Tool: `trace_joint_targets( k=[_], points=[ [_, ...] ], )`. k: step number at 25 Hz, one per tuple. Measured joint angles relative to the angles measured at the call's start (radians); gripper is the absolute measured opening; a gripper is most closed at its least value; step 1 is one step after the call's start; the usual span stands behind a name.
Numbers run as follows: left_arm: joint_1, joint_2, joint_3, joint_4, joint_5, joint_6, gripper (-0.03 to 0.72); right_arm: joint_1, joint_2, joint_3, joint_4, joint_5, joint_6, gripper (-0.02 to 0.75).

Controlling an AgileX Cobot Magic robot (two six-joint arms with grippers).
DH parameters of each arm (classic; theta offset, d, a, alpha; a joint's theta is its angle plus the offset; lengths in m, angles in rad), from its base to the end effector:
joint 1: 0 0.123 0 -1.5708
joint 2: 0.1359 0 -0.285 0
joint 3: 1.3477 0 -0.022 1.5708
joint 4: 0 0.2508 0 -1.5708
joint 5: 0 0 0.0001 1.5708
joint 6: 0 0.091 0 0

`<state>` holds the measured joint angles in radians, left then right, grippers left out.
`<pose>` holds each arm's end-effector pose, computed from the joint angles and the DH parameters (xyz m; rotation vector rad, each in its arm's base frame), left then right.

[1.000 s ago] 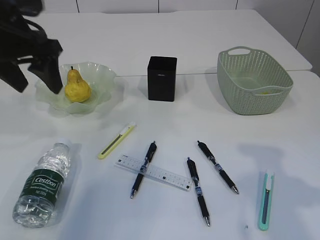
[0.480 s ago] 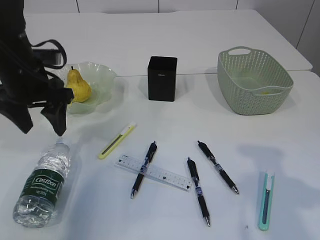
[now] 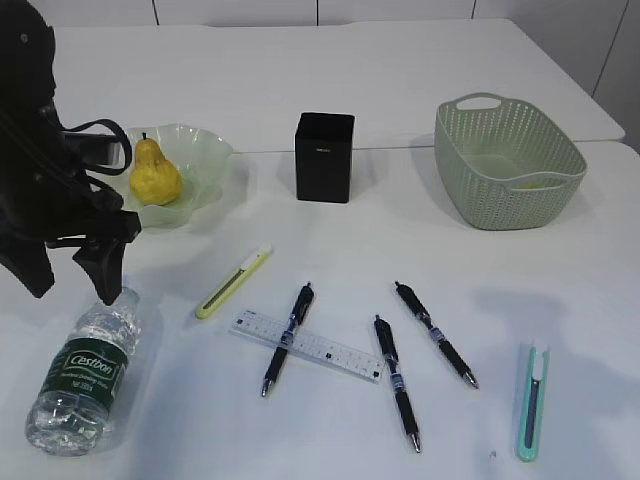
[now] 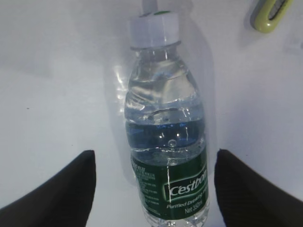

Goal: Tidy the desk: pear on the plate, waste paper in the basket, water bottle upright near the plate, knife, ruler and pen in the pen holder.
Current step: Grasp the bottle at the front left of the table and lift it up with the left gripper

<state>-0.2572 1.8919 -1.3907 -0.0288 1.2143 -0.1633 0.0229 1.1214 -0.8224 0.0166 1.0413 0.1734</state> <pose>0.3465 -0.0937 0.2072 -0.1279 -3.0771 0.0217 0.1902 0.0057 0.2764 0.2211 2.8175 0.0664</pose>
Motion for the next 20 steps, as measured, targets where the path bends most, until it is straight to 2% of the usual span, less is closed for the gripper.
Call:
trace_joint_targets(
  k=[20],
  points=[
    [-0.005, 0.119, 0.000, -0.026, -0.004, 0.000, 0.588, 0.000, 0.000, 0.000, 0.002, -0.005, -0.002, 0.387]
  ],
)
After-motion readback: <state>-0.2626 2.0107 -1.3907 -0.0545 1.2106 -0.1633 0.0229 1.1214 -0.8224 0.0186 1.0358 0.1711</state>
